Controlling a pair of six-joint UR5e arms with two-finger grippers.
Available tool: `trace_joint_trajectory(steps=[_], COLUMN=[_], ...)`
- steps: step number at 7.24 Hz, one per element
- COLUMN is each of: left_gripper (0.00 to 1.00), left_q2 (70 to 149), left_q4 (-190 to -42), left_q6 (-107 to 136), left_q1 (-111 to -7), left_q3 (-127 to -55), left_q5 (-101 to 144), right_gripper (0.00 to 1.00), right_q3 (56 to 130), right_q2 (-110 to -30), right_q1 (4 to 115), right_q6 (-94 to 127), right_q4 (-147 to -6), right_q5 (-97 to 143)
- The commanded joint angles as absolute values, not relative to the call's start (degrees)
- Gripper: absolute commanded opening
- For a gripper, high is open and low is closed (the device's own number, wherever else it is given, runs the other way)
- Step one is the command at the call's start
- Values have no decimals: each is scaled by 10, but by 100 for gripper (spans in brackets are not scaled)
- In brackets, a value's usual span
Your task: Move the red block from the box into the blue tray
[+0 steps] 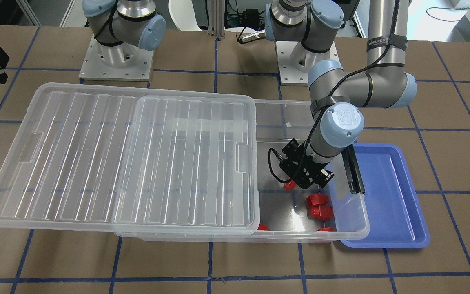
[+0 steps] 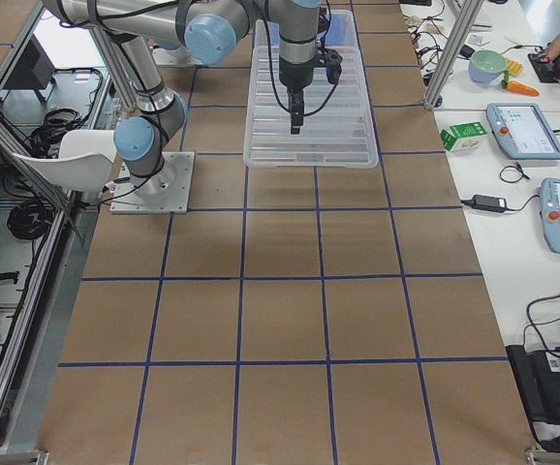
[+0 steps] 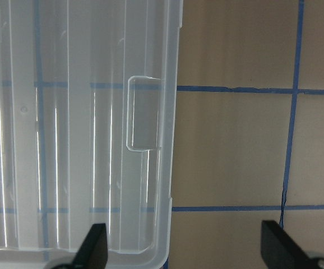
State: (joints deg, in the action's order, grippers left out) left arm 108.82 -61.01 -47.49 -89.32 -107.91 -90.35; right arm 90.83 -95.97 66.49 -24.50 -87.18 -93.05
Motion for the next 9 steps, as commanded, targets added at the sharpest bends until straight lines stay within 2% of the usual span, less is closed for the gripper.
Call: trace_joint_trajectory(steps=[1,3,7,8,9], left_gripper=[100,100,98,87,45], left_q2=[1104,1117,1129,1131,1132], left_q4=[-595,-582,-570,-568,-568], left_q6=[-478,-485,-492,-493,-497], left_q1=[-896,-896,-896,-896,-896], left_q3=[-1079,-1078,-1078,-1078,-1078], left_q5=[-904,-904,-904,-904,-904], right_gripper=[97,100,100,100,100], right_q3=[891,889,890,889,890], right_q2=[-944,-919,-917,-917,-917], right_q1=[772,878,884,884,884], right_q6=[-99,13,30,30,30], right_q4=[-873,-889,-888,-887,-887], right_q5=[-907,-909,-919,-925,-926])
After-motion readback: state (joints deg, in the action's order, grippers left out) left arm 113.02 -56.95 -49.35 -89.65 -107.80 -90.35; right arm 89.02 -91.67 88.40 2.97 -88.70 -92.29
